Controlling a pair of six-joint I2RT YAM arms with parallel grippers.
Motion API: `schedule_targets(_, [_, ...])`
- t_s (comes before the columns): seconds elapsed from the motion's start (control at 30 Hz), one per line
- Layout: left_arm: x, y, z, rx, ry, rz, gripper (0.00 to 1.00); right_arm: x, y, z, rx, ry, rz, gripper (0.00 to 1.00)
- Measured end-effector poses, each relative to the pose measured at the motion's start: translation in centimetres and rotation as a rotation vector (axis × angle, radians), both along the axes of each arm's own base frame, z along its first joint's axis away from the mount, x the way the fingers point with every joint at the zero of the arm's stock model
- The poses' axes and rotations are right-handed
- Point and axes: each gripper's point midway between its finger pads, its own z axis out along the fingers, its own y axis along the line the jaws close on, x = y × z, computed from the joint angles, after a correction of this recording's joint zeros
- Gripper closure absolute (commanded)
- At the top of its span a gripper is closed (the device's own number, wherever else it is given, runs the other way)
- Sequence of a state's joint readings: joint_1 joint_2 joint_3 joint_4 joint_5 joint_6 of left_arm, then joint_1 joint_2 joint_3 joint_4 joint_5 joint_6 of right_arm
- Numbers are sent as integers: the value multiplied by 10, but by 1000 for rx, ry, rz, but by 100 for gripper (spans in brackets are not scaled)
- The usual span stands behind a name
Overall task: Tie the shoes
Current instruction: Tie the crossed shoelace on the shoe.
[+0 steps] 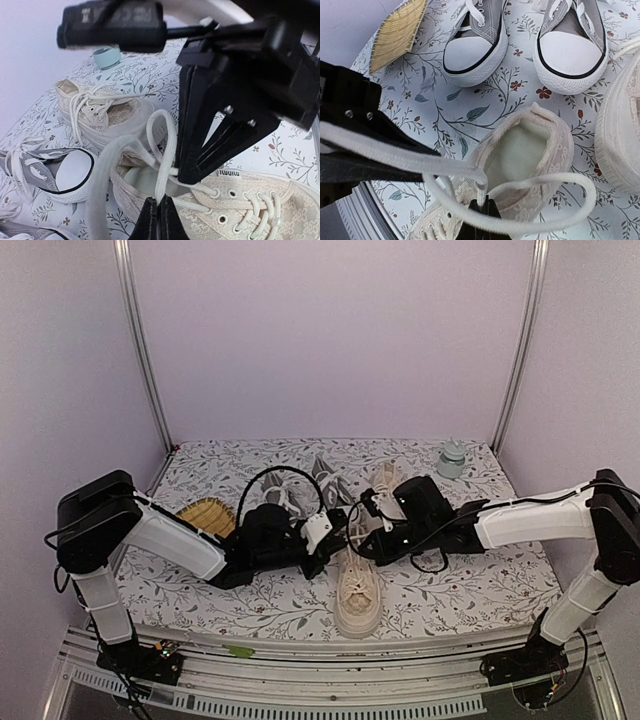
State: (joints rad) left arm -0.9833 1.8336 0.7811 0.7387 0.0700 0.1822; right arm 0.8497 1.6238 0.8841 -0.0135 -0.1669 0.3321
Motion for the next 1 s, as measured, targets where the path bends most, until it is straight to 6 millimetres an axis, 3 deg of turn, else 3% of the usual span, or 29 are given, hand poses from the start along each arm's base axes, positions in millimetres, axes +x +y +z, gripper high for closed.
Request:
schedule_targets(0.17, [0, 1, -1, 2, 8, 3, 100, -17, -8, 21, 23, 7, 41, 99])
schedule_targets(0.23, [0, 1, -3, 7, 15, 0, 100, -25, -8, 20, 23, 36, 75, 99])
schedule_targets(0.27, [-1, 1, -4, 12, 20, -5, 83, -31, -9, 16, 16, 61, 97, 99])
schedule_targets(0.3, [-3, 0, -6, 21, 25, -17, 56, -37, -12, 12, 2, 88, 115, 99])
schedule_targets(0.33, [-5, -1, -8, 33, 24, -31, 37, -42, -15, 8, -12, 114, 130, 99])
schedule_targets(0.37, [-7, -2, -10, 53, 28, -56, 29, -46, -19, 4, -26, 139, 143, 99])
schedule_targets(0.47, [-15, -1, -18, 138, 25, -125, 15, -48, -34, -4, -48, 204, 147, 100])
schedule_targets(0.63, [-21, 26, -19, 257, 50, -205, 15, -31, -65, -11, -67, 251, 95, 99])
schedule_targets(0.77, [-20, 43, -29, 327, 74, -231, 36, -35, -72, -13, -79, 270, 120, 99])
schedule_targets(1.0, [-3, 32, -68, 401, 139, -212, 40, -35, -71, -6, -82, 261, 163, 99])
